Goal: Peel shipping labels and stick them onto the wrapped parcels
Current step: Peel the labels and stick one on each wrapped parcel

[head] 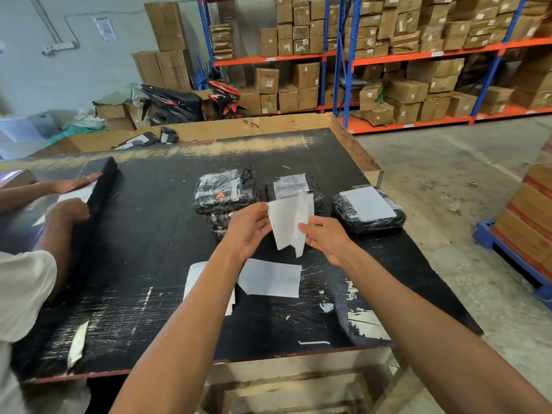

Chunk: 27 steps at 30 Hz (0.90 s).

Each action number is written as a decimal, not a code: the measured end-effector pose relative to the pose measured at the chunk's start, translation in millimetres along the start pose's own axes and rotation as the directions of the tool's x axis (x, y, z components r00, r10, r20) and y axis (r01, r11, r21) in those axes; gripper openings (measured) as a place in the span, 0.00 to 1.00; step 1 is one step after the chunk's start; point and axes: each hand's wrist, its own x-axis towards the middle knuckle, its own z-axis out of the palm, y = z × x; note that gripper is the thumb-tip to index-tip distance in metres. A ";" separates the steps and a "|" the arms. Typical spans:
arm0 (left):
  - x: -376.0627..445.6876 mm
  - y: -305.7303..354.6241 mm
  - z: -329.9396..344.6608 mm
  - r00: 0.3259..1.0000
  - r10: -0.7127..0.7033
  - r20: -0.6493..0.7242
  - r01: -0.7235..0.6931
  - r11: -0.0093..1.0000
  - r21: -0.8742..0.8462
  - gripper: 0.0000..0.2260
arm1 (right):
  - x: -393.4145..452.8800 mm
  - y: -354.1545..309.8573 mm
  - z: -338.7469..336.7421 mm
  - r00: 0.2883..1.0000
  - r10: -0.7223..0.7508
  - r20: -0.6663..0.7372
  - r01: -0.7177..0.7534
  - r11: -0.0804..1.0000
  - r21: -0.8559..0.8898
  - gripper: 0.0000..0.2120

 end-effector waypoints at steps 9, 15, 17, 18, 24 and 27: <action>8.1 28.6 -26.4 0.995 0.033 -0.089 -0.045 0.990 -0.135 0.02 | 25.7 44.7 -43.0 0.940 0.113 -0.322 -0.172 0.971 -0.163 0.06; 15.5 52.6 -33.0 0.992 0.105 -0.072 -0.118 0.970 -0.215 0.02 | 15.2 56.0 -46.7 0.895 0.278 -0.349 -0.306 0.952 -0.028 0.09; 14.6 52.0 -23.2 0.989 0.140 -0.045 -0.146 0.976 -0.163 0.02 | 6.6 49.2 -21.9 0.937 0.289 -0.197 -0.311 0.946 -0.094 0.06; 14.1 51.3 -18.0 0.987 0.159 -0.021 -0.161 0.977 -0.141 0.02 | 2.0 46.0 -9.3 0.946 0.292 -0.141 -0.311 0.939 -0.144 0.06; 10.1 44.2 -6.9 0.945 0.308 0.109 -0.320 0.941 0.110 0.05 | -11.8 39.5 20.0 0.975 0.197 -0.106 -0.223 0.854 -0.470 0.27; 8.9 37.9 -7.4 0.923 0.353 0.152 -0.383 0.880 0.281 0.05 | -6.3 24.7 11.6 0.974 0.047 -0.220 -0.098 0.969 -0.228 0.28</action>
